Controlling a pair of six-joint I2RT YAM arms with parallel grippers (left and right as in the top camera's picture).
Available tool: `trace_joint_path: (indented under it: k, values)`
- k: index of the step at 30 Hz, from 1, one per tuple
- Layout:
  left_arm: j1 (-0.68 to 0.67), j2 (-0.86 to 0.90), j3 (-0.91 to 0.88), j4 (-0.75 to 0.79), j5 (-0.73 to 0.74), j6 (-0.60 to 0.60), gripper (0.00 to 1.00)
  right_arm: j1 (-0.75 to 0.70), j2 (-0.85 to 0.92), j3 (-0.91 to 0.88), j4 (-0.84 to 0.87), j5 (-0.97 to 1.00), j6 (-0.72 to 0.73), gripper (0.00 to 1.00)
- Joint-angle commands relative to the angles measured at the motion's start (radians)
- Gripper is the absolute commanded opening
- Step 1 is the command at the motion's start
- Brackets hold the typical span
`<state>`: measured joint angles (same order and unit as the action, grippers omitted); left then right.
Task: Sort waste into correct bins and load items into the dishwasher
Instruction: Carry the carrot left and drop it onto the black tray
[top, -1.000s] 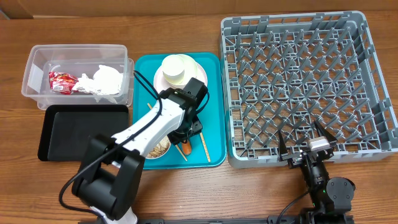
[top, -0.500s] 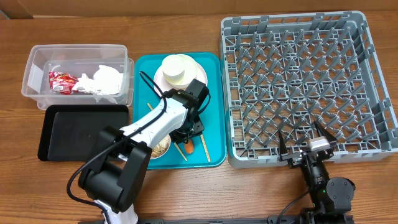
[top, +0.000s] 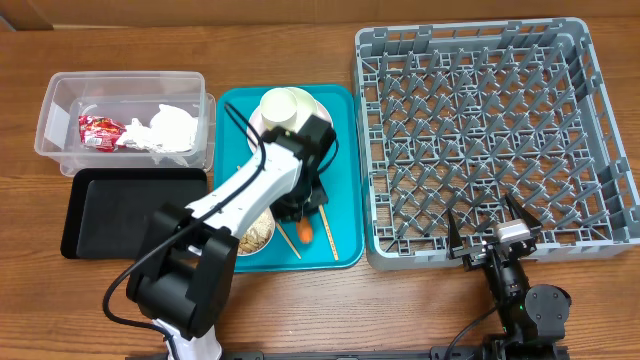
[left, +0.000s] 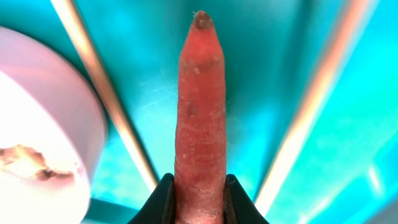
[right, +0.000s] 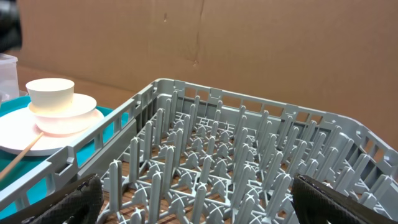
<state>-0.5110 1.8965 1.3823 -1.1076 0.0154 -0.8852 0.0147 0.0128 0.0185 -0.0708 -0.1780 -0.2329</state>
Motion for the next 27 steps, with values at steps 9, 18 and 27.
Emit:
trace_joint_path:
  k: [9, 18, 27]
  values:
    - [0.137, -0.001, 0.407, -0.303, -0.206, 0.026, 0.07, 0.004, -0.008, -0.01, 0.005, 0.005, 0.008, 1.0]
    - [0.47, -0.001, 0.423, -0.347, -0.13, 0.053, 0.04, 0.004, -0.008, -0.01, 0.005, 0.005, 0.008, 1.0]
    - [0.732, -0.001, 0.412, -0.361, -0.126, 0.063, 0.04, 0.004, -0.008, -0.01, 0.005, 0.005, 0.008, 1.0]
